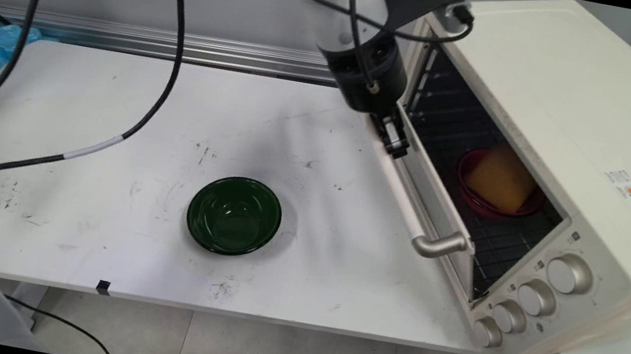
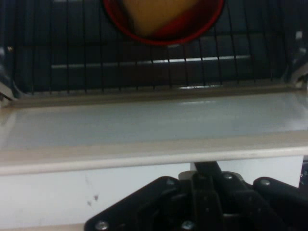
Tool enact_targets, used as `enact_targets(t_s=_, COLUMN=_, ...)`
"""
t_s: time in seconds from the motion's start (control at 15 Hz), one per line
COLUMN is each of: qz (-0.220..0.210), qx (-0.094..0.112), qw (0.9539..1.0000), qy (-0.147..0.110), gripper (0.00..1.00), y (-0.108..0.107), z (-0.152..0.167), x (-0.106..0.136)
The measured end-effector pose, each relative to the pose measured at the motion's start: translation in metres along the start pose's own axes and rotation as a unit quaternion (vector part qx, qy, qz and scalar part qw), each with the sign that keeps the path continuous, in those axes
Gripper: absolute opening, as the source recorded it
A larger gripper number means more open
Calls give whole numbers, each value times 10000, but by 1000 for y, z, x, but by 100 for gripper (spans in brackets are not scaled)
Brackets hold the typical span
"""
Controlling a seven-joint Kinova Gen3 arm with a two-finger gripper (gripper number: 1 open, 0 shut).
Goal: Open the oven
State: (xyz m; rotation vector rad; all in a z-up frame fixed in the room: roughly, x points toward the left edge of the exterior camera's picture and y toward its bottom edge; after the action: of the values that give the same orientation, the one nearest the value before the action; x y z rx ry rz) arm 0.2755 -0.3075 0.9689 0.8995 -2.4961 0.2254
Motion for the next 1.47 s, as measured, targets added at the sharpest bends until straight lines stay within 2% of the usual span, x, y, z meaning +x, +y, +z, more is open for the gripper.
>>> enact_targets(t_s=0.67, qz=-42, qx=-139, qw=9999, qy=-10, gripper=0, y=-1, z=22, x=-54)
enact_targets(t_s=1.47, qz=6, qx=-186, qw=9998, qy=-16, gripper=0, y=-5, z=41, x=-114)
